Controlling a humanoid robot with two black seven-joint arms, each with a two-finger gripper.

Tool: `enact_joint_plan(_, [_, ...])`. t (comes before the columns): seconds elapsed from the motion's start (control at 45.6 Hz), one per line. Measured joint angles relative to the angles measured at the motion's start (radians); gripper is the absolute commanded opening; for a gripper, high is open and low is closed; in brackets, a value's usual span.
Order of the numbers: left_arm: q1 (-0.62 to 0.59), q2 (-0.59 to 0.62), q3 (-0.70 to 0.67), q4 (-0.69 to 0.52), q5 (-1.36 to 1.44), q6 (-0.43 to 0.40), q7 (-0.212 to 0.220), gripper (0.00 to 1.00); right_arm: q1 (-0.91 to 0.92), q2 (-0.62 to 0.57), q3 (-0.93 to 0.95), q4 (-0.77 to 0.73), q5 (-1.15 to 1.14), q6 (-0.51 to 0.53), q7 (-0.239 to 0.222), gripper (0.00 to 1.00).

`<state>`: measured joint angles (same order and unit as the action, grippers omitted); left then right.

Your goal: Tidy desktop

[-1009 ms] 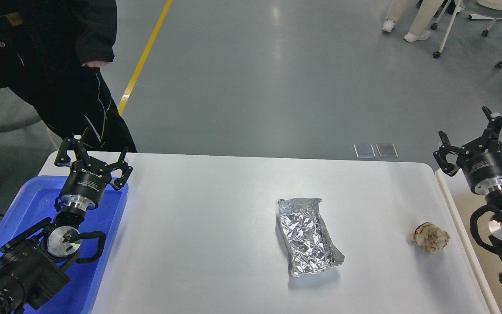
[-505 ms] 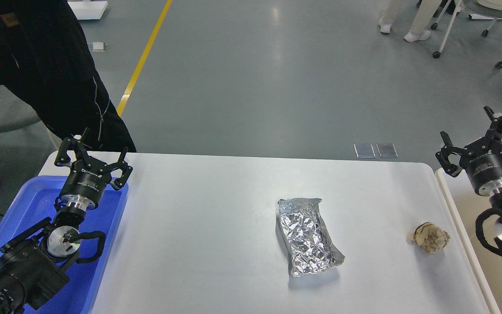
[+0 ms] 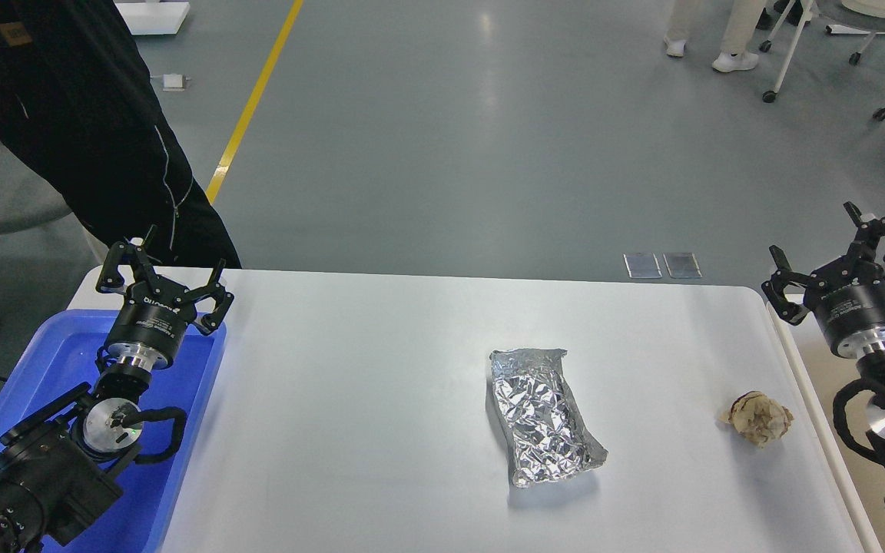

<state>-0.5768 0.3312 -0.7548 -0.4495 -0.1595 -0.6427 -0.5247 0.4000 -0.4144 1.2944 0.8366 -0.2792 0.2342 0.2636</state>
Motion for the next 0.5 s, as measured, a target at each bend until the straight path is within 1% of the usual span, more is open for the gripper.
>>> enact_joint_plan(0.505, [0.0, 0.0, 0.001, 0.0, 0.001, 0.0, 0.0, 1.0, -0.005, 0.002, -0.009, -0.009, 0.0, -0.001, 0.0, 1.0])
